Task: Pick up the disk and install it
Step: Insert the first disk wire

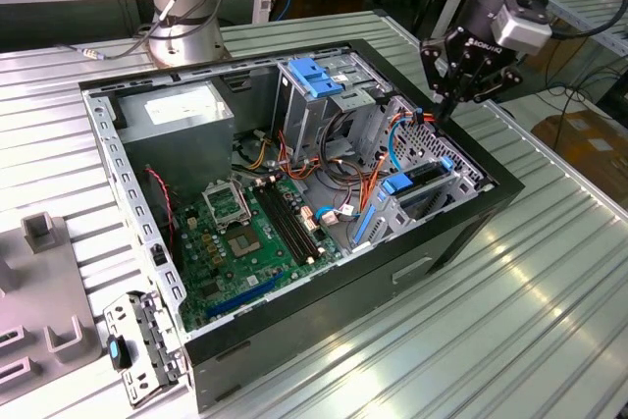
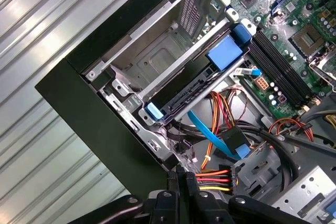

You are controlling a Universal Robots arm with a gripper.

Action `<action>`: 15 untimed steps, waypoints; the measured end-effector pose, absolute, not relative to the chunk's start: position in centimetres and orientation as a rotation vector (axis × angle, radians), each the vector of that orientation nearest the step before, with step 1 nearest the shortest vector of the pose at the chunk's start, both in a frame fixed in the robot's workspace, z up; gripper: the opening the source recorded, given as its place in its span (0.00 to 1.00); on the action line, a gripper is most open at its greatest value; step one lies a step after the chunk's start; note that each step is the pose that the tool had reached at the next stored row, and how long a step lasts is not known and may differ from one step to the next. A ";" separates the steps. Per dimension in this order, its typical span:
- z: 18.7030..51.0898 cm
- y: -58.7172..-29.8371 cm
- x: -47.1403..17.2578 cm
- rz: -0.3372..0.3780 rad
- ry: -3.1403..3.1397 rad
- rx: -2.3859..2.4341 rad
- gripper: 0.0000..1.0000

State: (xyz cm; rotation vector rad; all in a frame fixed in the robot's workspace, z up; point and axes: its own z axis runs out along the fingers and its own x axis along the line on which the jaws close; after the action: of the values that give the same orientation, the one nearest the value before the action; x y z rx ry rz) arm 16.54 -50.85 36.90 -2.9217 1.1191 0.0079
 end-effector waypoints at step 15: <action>36.9 -50.8 16.4 0.008 1.165 -2.903 0.17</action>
State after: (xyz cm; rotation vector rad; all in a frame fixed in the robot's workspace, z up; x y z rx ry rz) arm 16.36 -50.84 36.90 -2.9035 1.1653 0.0075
